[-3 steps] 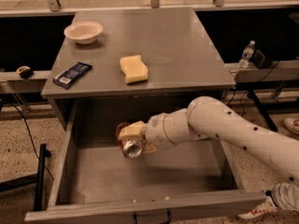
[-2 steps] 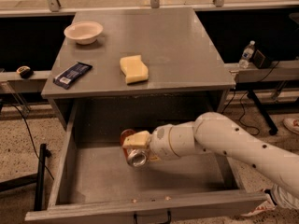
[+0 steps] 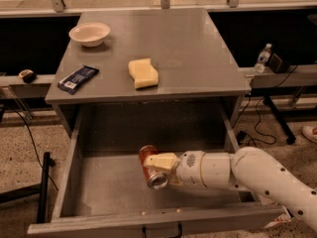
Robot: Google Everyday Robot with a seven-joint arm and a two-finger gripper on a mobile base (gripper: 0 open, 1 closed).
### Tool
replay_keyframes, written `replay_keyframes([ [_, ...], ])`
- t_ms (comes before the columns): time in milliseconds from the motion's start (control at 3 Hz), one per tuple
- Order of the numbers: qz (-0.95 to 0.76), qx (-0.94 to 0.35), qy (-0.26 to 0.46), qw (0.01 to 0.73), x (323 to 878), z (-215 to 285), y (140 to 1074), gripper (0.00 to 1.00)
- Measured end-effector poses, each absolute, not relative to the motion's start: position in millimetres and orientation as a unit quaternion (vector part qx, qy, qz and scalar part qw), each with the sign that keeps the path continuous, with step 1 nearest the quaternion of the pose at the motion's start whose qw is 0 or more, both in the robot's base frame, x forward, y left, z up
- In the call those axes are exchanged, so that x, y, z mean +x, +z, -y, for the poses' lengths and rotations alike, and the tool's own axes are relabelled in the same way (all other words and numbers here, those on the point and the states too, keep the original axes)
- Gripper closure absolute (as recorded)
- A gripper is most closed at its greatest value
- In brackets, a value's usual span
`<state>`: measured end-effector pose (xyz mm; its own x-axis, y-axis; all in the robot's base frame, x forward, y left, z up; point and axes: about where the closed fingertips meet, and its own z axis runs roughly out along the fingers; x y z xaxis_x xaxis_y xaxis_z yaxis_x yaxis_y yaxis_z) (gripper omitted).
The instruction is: Place coke can into top drawer
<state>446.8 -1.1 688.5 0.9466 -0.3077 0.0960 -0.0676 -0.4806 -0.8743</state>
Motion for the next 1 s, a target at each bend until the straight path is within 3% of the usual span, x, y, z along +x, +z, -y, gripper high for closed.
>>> replay_keyframes([
  [333,-0.117,-0.850,-0.123,0.499,446.4,7.9,687.5,0.29],
  [667,-0.117,-0.850,-0.123,0.499,446.4,7.8,687.5,0.06],
  [1000,-0.117,-0.850,-0.123,0.499,446.4,7.8,687.5,0.00],
])
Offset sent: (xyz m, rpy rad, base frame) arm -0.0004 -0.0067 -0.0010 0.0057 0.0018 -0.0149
